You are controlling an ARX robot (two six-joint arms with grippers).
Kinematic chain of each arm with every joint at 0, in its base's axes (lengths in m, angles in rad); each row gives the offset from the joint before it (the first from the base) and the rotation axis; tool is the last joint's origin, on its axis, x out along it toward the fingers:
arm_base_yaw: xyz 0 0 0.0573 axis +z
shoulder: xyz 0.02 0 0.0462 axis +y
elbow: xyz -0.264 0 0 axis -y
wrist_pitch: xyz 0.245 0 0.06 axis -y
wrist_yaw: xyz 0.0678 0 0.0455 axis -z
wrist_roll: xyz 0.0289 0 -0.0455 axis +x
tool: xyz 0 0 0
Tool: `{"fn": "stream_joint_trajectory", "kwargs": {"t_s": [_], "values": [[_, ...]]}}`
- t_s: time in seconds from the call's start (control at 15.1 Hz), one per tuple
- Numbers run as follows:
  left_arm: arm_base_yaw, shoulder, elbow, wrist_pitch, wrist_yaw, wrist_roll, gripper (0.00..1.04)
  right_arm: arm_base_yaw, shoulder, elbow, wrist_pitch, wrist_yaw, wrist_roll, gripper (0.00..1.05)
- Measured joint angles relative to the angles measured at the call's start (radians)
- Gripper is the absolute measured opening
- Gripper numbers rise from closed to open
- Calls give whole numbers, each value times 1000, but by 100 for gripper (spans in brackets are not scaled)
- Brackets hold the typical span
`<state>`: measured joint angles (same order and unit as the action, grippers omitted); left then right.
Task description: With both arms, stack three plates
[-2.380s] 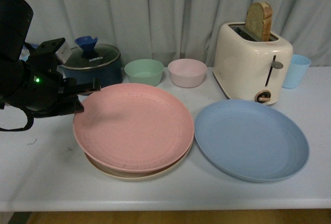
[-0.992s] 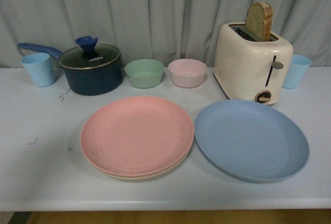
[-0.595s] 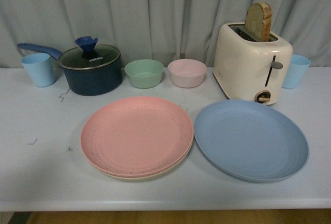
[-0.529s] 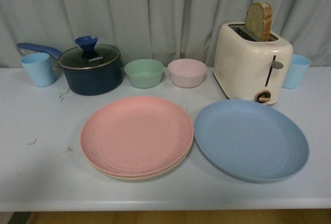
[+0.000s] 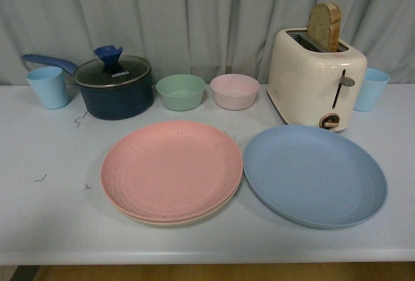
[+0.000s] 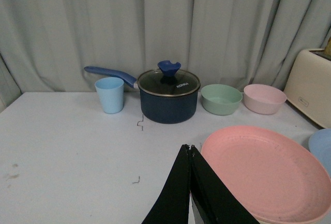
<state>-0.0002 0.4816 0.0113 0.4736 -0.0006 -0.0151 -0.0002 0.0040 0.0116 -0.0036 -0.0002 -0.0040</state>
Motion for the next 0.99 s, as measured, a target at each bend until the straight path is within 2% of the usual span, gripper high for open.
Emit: {"fn": "stream_joint_trajectory", "kwargs": {"t_s": [0.79, 0.93, 0.99], "values": [[0, -309, 0, -299, 0, 0, 2, 0, 0, 0, 0, 0, 0, 98], [0, -460, 1, -487, 0, 0, 2, 0, 0, 0, 0, 0, 0, 98], [0, -474, 5, -459, 1, 1, 2, 0, 0, 0, -1, 0, 0, 98]]}}
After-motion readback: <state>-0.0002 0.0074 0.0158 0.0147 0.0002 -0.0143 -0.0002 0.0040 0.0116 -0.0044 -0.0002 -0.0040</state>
